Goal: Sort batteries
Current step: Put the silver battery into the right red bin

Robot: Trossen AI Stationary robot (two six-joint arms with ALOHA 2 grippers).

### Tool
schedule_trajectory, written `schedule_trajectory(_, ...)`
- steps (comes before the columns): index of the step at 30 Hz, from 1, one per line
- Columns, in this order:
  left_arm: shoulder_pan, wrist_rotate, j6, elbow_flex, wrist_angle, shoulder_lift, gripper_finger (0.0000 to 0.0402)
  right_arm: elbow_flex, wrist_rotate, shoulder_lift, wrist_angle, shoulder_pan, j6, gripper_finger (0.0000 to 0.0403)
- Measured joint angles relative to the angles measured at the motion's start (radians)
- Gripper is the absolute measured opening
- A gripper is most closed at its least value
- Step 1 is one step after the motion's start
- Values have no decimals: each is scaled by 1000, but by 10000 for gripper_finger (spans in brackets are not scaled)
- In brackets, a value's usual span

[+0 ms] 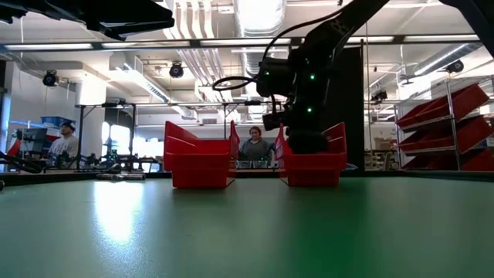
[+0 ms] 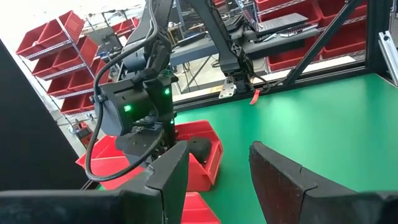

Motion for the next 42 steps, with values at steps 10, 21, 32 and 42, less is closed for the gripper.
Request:
schedule_trajectory(10,0,0,0,0,-2,0,150,5,10,0,-1,1,2,108)
schedule_trajectory(21,-2,-100,-9,0,0,-5,150,125,110,-112,-220,86,72,157)
schedule_trajectory(32,1,-139,-89,0,-87,-4,150,39,230,-340,-159,433,370,138)
schedule_trajectory(42,-32,-91,-290,38,-355,-36,150,-160,254,-286,277,755,401,108)
